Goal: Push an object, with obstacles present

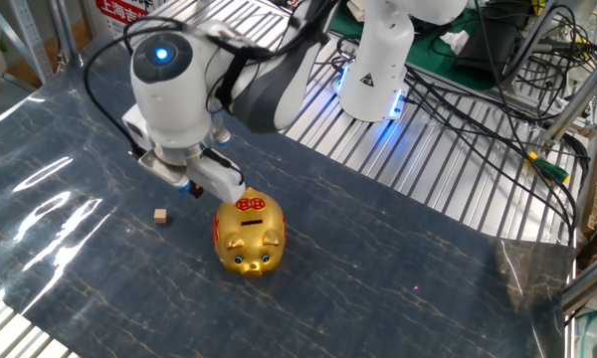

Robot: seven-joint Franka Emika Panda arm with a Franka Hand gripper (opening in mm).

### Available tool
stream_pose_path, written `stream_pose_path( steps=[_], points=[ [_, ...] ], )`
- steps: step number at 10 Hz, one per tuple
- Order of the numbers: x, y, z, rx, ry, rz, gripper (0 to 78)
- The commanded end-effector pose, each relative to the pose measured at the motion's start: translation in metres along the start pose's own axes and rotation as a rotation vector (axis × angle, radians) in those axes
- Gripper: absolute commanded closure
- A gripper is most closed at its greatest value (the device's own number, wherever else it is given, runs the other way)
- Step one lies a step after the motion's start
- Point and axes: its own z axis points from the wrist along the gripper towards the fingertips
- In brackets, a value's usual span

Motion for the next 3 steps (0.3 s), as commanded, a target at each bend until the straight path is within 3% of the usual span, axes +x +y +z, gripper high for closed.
stream_pose_path(
  steps=[1, 3],
  points=[
    [-0.0003, 0.0087, -0.0289, 0.003, 0.031, 0.013, 77.6],
    [0.0000, 0.0097, -0.0359, 0.005, 0.037, 0.016, 77.6]
  ],
)
